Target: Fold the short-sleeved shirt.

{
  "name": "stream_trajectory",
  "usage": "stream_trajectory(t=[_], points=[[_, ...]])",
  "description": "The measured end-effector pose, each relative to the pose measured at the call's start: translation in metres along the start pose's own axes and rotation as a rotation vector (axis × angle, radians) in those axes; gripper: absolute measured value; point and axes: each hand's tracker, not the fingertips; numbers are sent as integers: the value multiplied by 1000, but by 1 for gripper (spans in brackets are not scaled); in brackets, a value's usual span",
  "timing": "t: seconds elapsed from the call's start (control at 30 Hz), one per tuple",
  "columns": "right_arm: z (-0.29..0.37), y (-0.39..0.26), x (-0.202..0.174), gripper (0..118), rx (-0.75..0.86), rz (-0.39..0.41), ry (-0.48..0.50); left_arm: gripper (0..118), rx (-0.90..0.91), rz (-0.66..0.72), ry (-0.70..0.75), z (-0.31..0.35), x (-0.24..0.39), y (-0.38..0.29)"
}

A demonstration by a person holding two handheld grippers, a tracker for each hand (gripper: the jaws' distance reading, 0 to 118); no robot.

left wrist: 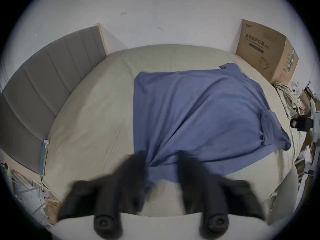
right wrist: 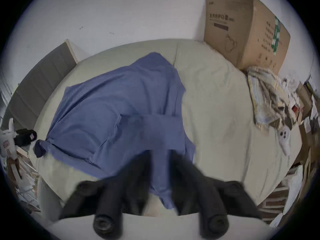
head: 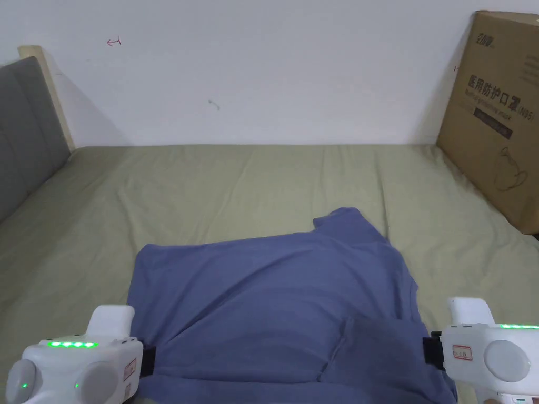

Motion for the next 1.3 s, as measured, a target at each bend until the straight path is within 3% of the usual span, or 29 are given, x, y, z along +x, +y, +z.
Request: stream_trajectory(t=[0.03, 0.07, 0.13, 0.33, 0.5, 0.63, 0.67, 0.7, 0.73, 0.77, 1.03, 1.07, 1.1, 1.2, 1.23, 1.27, 1.3], points=[[-3, 0, -3, 7, -5, -8, 7, 1, -5, -7, 10, -6, 4, -1], [-6, 1, -4, 1, -12, -11, 32, 0, -9, -7, 16, -11, 6, -4], [-14, 0, -9, 0, -23, -73, 67, 0, -68, 40, -53, -19, 12, -9], [-50, 26, -26, 0, -54, -1, 58, 0, -91, 59, -48, -46, 12, 10], [-84, 62, -31, 0, -59, 2, 67, 0, -84, 57, -21, -87, -7, 70], [-103, 85, -35, 0, -67, 27, 71, 4, -38, 131, 10, -130, -33, 126], [-107, 89, -36, 0, -66, 32, 72, 21, -30, 127, 37, -143, -38, 142], [-110, 93, -37, 0, -67, 36, 74, 59, -37, 123, 24, -156, -44, 155], [-114, 96, -37, 0, -68, 38, 75, 88, -56, 135, 25, -173, -50, 169], [-117, 98, -38, 0, -69, 40, 77, 104, -80, 138, 26, -184, -53, 180], [-132, 98, -31, 0, -87, 4, 72, 99, -166, 210, 62, -267, -68, 215], [-133, 98, -30, 0, -88, 2, 70, 92, -187, 213, 56, -276, -68, 212], [-134, 98, -30, 0, -91, 1, 68, 75, -234, 208, 44, -284, -67, 209], [-136, 97, -28, 0, -96, 9, 64, 70, -200, 196, 52, -287, -65, 201], [-136, 97, -29, 0, -98, 10, 63, 62, -199, 196, 48, -286, -64, 202], [-136, 97, -29, 0, -99, 9, 64, 45, -180, 195, 47, -283, -64, 202], [-137, 96, -29, 0, -102, 8, 68, 13, -172, 199, 53, -279, -68, 203]])
